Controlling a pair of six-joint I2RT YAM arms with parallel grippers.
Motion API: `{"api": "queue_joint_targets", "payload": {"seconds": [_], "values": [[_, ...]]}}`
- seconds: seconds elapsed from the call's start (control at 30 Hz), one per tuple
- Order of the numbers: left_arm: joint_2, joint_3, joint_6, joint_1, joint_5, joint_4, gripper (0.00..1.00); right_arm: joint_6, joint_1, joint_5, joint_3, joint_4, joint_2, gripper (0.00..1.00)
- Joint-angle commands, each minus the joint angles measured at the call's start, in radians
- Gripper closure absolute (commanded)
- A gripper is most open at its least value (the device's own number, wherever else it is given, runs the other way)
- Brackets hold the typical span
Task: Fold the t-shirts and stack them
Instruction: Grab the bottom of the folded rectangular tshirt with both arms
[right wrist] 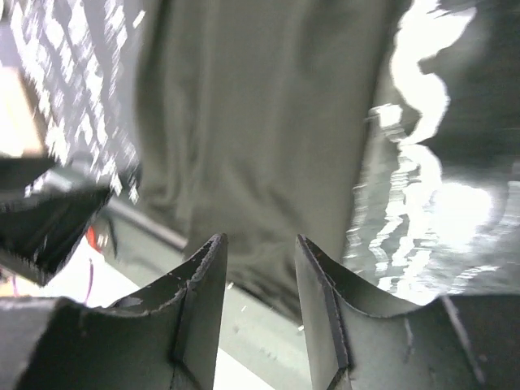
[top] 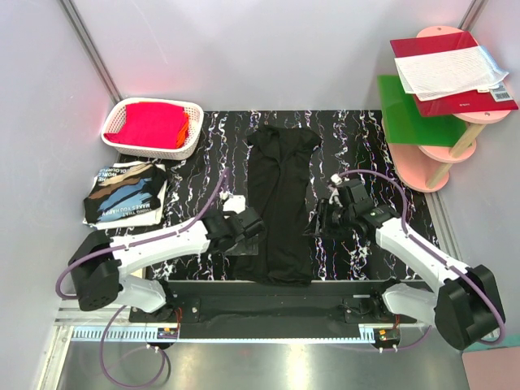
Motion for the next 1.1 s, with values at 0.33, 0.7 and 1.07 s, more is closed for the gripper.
{"api": "queue_joint_targets", "payload": {"seconds": [0.33, 0.7, 1.07], "values": [[-0.103, -0.035, 0.089, 0.135, 0.024, 0.049, 0.03, 0.088, 0.274, -0.136, 0.079, 0.059, 0.095, 0.60], [-0.044, -0.063, 0.109, 0.137, 0.052, 0.087, 0.03, 0.142, 0.460, -0.108, 0.171, 0.089, 0.259, 0.63], [-0.062, -0.089, 0.109, 0.146, 0.038, 0.090, 0.03, 0.186, 0.529, -0.148, 0.148, 0.241, 0.431, 0.62]]}}
